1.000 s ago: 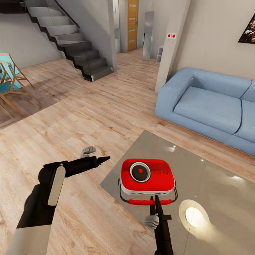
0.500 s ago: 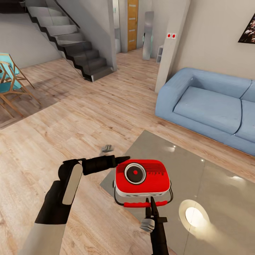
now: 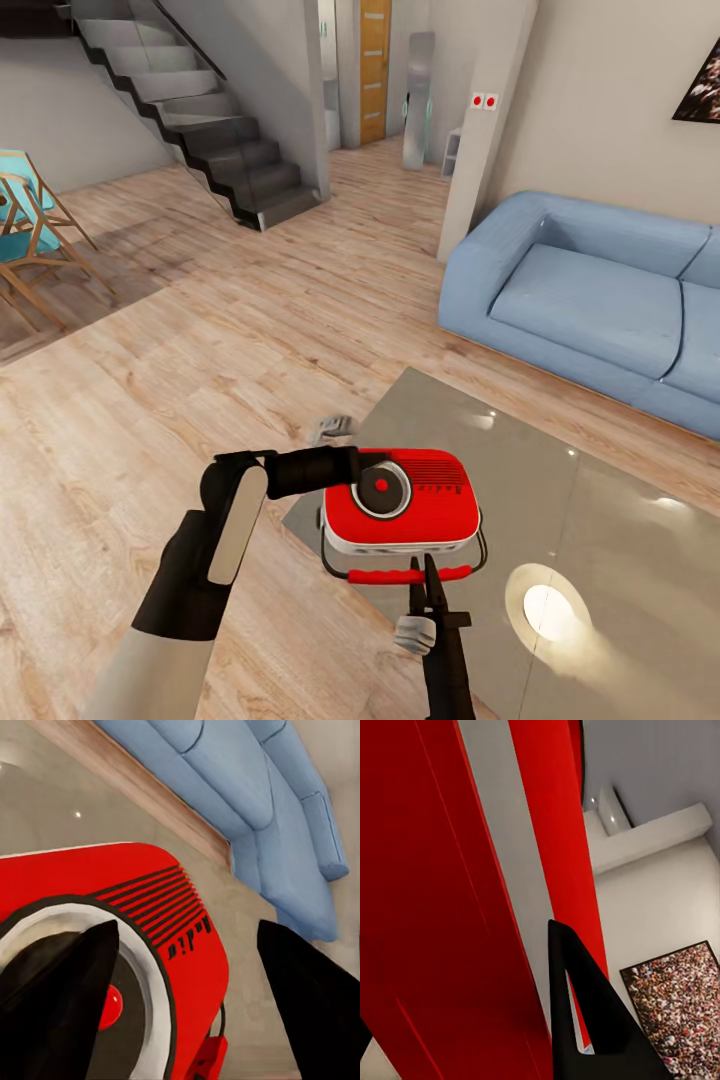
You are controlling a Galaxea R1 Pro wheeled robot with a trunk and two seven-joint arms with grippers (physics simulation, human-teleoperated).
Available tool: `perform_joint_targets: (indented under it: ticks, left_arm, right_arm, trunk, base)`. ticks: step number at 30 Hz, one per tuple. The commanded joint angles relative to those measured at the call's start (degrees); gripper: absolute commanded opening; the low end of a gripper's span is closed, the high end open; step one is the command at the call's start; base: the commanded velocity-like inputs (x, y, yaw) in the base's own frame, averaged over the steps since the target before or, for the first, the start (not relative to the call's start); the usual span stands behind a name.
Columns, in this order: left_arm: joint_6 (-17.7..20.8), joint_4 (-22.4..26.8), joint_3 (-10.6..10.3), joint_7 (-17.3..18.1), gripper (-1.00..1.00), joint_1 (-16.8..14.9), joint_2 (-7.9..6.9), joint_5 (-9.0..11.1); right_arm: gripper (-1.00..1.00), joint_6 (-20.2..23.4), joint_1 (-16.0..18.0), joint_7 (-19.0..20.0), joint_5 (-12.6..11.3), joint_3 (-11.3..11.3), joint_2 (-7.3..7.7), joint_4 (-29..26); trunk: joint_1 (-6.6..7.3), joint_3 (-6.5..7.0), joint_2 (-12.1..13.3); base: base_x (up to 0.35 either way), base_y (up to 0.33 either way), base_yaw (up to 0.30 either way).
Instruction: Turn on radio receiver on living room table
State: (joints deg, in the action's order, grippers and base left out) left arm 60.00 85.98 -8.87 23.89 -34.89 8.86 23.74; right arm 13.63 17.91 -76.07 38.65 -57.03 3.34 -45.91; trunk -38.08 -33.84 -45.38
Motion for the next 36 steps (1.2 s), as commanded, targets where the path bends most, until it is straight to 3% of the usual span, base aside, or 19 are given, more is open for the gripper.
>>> perform_joint_targets:
  ticks: [1,8,16,19,23,25,28,36]
  left_arm:
    - [0.0,0.0,-0.1,-0.1,-1.0,0.0,0.01,0.0]
    - [0.0,-0.2,-0.3,-0.6,-1.0,0.0,-0.14,-0.1]
    - [0.0,-4.7,-0.4,-3.8,-1.0,0.0,-0.14,0.0]
    - [-0.2,-5.7,-1.3,-4.8,-1.0,-1.0,-0.4,1.0]
    - [-0.2,-6.6,-2.6,-6.1,-1.0,-2.3,-0.66,2.3]
    - [-0.2,-5.9,-2.0,-6.7,-1.0,-1.6,-1.13,2.9]
    - [-0.1,-4.9,-1.3,-5.7,-1.0,-0.6,-1.66,1.8]
    - [0.0,-2.3,-1.8,-3.2,-1.0,1.1,-2.05,-0.7]
  right_arm:
    - [-1.0,0.0,0.0,0.0,0.1,0.0,0.0,0.0]
    - [-1.0,-0.1,0.0,0.3,-0.2,0.1,0.0,-0.1]
    - [-1.0,-0.1,0.0,0.9,-0.4,0.2,0.0,-0.1]
    - [-1.0,0.8,0.0,0.3,-0.8,0.6,-0.98,-0.6]
    - [-1.0,1.1,0.0,0.5,-0.8,0.6,-0.98,-0.4]
    - [-1.0,0.9,0.0,0.6,-0.8,0.7,-1.07,-0.3]
    - [-1.0,1.5,0.0,0.5,-0.8,1.0,-1.19,-0.4]
    - [-1.0,1.8,0.0,0.5,-0.7,1.7,-1.22,-0.4]
  trunk:
    - [0.0,0.0,0.0]
    - [0.0,0.0,0.0]
    - [0.0,0.0,0.0]
    - [0.0,0.0,0.0]
    - [0.0,0.0,0.0]
    - [0.0,0.0,0.0]
    - [0.0,0.0,0.0]
    - [0.0,0.0,0.0]
  base:
    - [0.0,0.0,0.0]
    - [0.0,0.0,0.0]
    - [0.0,0.0,0.0]
    - [0.0,0.0,0.0]
    - [0.0,0.0,0.0]
    - [0.0,0.0,0.0]
    - [0.0,0.0,0.0]
    - [0.0,0.0,0.0]
